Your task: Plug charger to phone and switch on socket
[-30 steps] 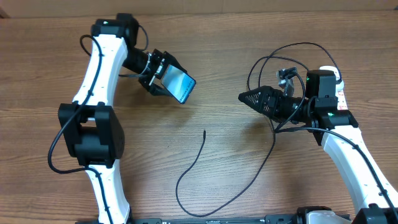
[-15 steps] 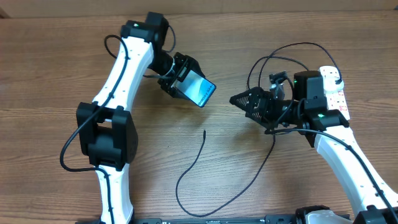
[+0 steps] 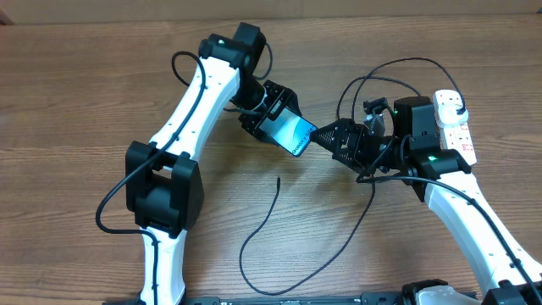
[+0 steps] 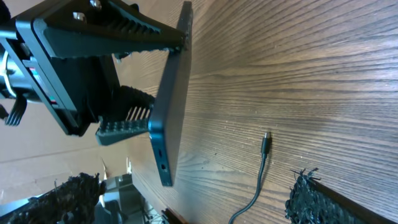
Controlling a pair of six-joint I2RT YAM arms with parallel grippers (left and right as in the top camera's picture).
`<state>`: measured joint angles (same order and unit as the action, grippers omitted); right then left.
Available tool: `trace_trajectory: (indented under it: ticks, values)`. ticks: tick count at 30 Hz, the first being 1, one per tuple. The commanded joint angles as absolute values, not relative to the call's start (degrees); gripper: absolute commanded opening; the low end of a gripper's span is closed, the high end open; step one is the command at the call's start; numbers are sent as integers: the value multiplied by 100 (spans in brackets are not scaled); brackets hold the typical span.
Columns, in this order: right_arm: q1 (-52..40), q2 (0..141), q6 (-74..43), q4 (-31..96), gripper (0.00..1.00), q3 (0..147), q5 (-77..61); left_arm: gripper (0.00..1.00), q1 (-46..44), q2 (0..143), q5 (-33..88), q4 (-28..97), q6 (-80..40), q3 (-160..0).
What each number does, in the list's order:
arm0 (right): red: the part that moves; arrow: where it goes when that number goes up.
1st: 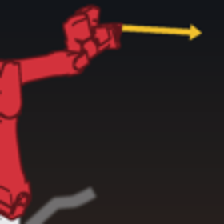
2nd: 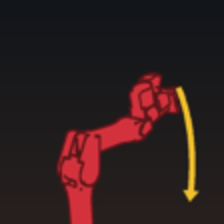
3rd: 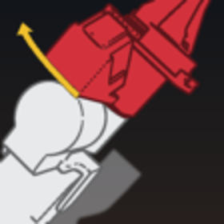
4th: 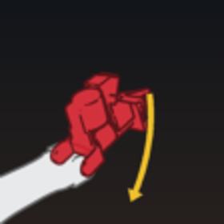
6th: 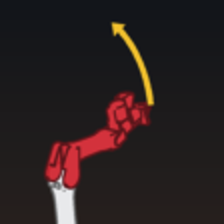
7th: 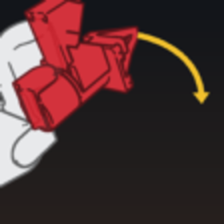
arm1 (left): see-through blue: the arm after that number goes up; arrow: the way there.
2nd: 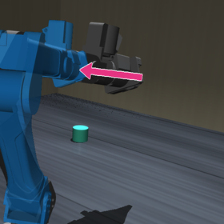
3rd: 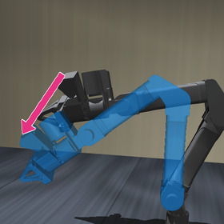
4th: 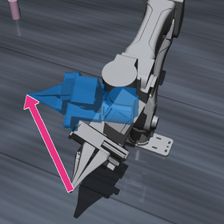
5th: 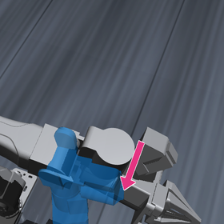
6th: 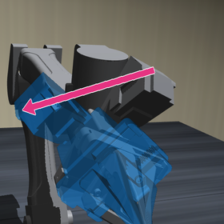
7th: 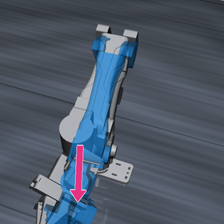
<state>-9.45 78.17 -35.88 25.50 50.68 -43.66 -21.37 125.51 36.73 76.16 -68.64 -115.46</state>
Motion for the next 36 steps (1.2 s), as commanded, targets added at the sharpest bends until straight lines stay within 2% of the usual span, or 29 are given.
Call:
trace_trajectory:
  ticks: [1,21,33,36]
  values:
    - [-980,7787,-3601,2517,100,5181,-4285,4,-2259,12545,3638,7575,-7247,-11705]
    - [-1129,7787,-3605,2541,100,5181,-3710,4,-2762,12545,3916,7428,-7898,-11705]
    - [-1129,7787,-3625,2587,68,5177,-3688,4,-3009,12545,4049,7336,-8256,-11705]
    - [-1129,7787,-3625,2587,63,5177,-3688,4,-3089,12545,4051,7227,-8281,-11705]
